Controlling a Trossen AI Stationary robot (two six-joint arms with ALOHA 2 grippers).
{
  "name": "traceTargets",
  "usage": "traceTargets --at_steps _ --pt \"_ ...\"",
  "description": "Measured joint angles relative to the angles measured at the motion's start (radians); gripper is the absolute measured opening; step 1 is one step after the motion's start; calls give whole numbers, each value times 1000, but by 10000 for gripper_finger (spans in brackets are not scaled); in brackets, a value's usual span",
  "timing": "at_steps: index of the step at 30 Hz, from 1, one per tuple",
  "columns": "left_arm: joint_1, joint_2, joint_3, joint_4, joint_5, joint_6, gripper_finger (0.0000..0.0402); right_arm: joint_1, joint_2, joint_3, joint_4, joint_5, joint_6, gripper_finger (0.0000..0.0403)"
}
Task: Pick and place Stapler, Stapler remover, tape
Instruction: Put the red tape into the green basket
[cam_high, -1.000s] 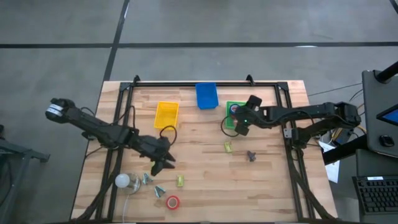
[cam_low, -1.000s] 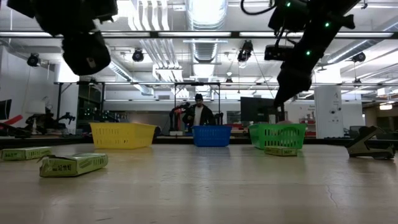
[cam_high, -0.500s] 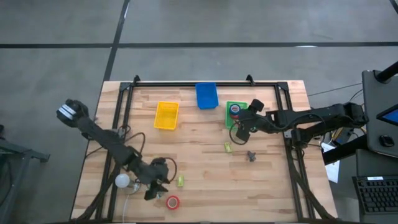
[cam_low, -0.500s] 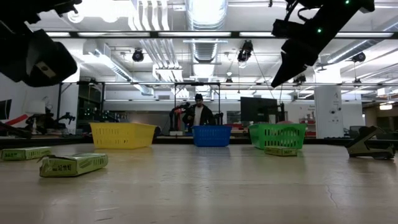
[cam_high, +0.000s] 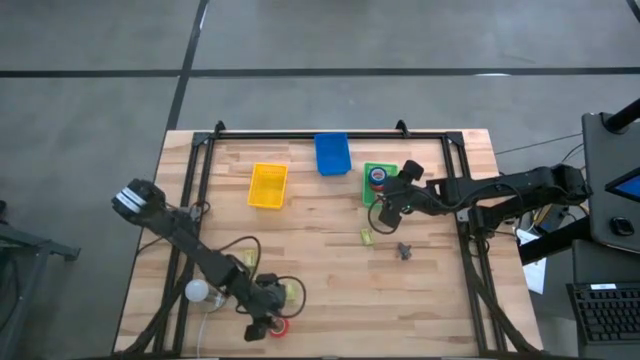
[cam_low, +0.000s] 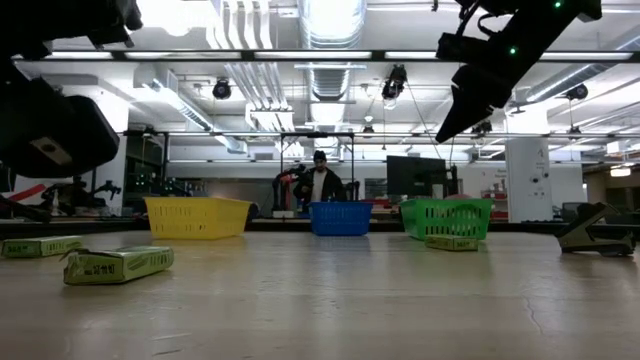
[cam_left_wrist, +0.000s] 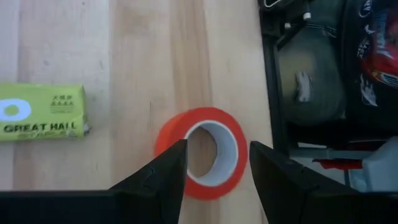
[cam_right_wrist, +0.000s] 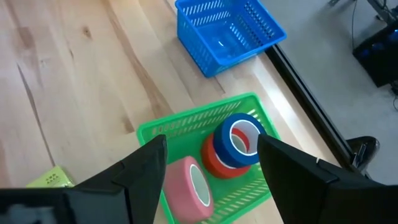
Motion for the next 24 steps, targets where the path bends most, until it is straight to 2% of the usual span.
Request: traceTargets --at_steps 7,17,24 --pt "0 52 18 -27 -15 11 177 0 1 -1 -1 -1 3 235" --pt "-5 62 17 -33 -39 13 177 0 1 -1 0 -2 8 238" --pt "-14 44 27 -58 -112 54 177 4 1 -1 0 -25 23 228"
